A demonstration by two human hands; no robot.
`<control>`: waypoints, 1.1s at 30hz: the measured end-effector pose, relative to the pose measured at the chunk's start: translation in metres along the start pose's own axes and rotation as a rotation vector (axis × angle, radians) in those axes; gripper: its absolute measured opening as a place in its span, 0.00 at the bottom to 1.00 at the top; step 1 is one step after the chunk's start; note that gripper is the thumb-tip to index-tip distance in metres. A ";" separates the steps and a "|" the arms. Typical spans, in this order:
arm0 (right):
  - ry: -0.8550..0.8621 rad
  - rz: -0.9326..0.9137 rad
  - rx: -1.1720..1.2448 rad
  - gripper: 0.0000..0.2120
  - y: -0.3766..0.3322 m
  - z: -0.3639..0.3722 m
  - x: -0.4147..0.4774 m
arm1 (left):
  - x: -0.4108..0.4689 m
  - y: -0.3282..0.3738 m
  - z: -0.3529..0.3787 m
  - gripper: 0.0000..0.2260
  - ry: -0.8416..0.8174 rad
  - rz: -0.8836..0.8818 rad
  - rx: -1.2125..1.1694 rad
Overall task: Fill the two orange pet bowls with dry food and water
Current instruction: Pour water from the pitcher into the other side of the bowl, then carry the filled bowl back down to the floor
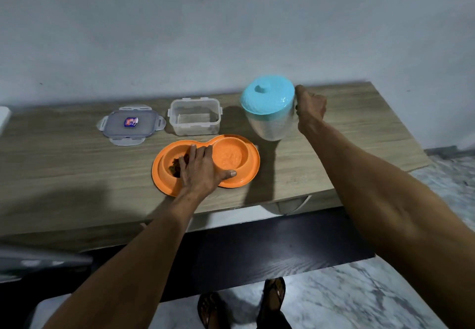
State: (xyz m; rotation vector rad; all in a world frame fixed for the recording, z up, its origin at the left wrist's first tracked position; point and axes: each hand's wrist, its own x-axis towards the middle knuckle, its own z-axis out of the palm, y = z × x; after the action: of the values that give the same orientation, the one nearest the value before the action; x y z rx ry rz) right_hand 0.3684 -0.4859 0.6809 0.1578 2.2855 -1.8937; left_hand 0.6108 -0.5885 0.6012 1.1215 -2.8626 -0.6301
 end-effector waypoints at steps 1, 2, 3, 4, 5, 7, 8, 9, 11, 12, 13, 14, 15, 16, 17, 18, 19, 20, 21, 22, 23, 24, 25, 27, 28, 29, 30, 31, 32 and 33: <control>-0.001 0.017 0.026 0.16 0.001 0.003 0.003 | 0.000 0.000 0.001 0.44 0.003 0.002 0.007; -0.006 0.034 0.054 0.16 0.002 0.006 0.005 | 0.000 -0.001 0.001 0.44 0.006 0.002 0.011; -0.009 0.050 0.078 0.16 0.004 0.010 0.009 | 0.001 -0.002 0.002 0.44 0.010 0.001 0.013; -0.012 0.066 0.090 0.15 0.005 0.012 0.010 | 0.001 -0.002 0.003 0.44 0.014 0.002 0.011; -0.021 0.079 0.097 0.14 0.006 0.015 0.012 | 0.001 -0.003 0.004 0.44 0.017 0.003 0.007; -0.037 0.101 0.103 0.12 0.009 0.021 0.015 | 0.000 -0.004 0.005 0.44 0.021 0.007 0.008; -0.045 0.112 0.102 0.11 0.011 0.023 0.016 | 0.000 -0.004 0.005 0.44 0.023 0.009 0.013; -0.060 0.122 0.097 0.11 0.013 0.026 0.018 | 0.000 -0.005 0.005 0.44 0.026 0.011 0.018; -0.089 0.138 0.100 0.10 0.018 0.029 0.020 | -0.001 -0.005 0.005 0.44 0.028 0.016 0.018; -0.100 0.152 0.109 0.09 0.019 0.030 0.019 | -0.001 -0.005 0.005 0.44 0.027 0.015 0.017; -0.103 0.167 0.126 0.09 0.021 0.031 0.020 | -0.001 -0.006 0.005 0.44 0.025 0.012 0.015; -0.105 0.177 0.145 0.09 0.022 0.032 0.019 | -0.001 -0.005 0.005 0.44 0.025 0.011 0.015; -0.109 0.184 0.168 0.09 0.024 0.032 0.019 | -0.001 -0.005 0.005 0.45 0.024 0.009 0.016; -0.102 0.193 0.187 0.09 0.025 0.033 0.019 | -0.002 -0.005 0.005 0.45 0.023 0.009 0.017; -0.096 0.203 0.206 0.09 0.026 0.033 0.017 | -0.002 -0.005 0.005 0.45 0.021 0.008 0.014; -0.095 0.205 0.220 0.09 0.026 0.032 0.014 | -0.003 -0.006 0.005 0.45 0.020 0.007 0.010; -0.097 0.201 0.238 0.09 0.025 0.032 0.012 | -0.003 -0.006 0.005 0.45 0.021 0.007 0.008; -0.098 0.201 0.245 0.09 0.025 0.031 0.010 | -0.003 -0.006 0.005 0.45 0.021 0.005 0.008; -0.095 0.200 0.246 0.09 0.024 0.030 0.007 | -0.003 -0.005 0.005 0.45 0.018 0.002 0.007; -0.095 0.199 0.246 0.09 0.023 0.029 0.006 | -0.002 -0.005 0.004 0.45 0.013 -0.001 0.007; -0.091 0.205 0.248 0.11 0.025 0.028 0.007 | -0.002 -0.004 0.004 0.45 0.005 -0.004 0.007; -0.085 0.204 0.252 0.14 0.026 0.027 0.008 | -0.002 -0.003 0.002 0.45 -0.006 -0.004 0.007; -0.065 0.209 0.239 0.18 0.029 0.025 0.008 | -0.002 -0.002 0.000 0.45 -0.017 -0.001 0.001; -0.012 0.229 0.216 0.21 0.030 0.017 -0.001 | -0.003 -0.003 -0.002 0.46 -0.007 0.001 -0.042; 0.003 0.240 0.214 0.19 0.032 0.012 -0.009 | -0.004 -0.004 -0.004 0.47 0.023 -0.006 -0.077; 0.026 0.245 0.203 0.18 0.036 0.009 -0.015 | -0.006 -0.006 -0.008 0.47 0.069 -0.021 -0.115; 0.050 0.243 0.170 0.18 0.043 0.006 -0.020 | -0.007 -0.008 -0.012 0.46 0.125 -0.040 -0.147; 0.063 0.252 0.125 0.20 0.050 0.005 -0.026 | -0.008 -0.012 -0.016 0.44 0.177 -0.064 -0.160; 0.052 0.266 0.075 0.22 0.058 0.003 -0.029 | -0.011 -0.015 -0.022 0.42 0.224 -0.094 -0.150; 0.032 0.278 0.019 0.26 0.068 0.003 -0.030 | -0.012 -0.021 -0.027 0.40 0.264 -0.132 -0.130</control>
State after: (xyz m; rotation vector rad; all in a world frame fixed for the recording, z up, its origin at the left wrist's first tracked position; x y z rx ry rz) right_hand 0.4108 -0.4756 0.6203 0.4841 2.1340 -1.7822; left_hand 0.6375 -0.6042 0.6204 1.2737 -2.5076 -0.6100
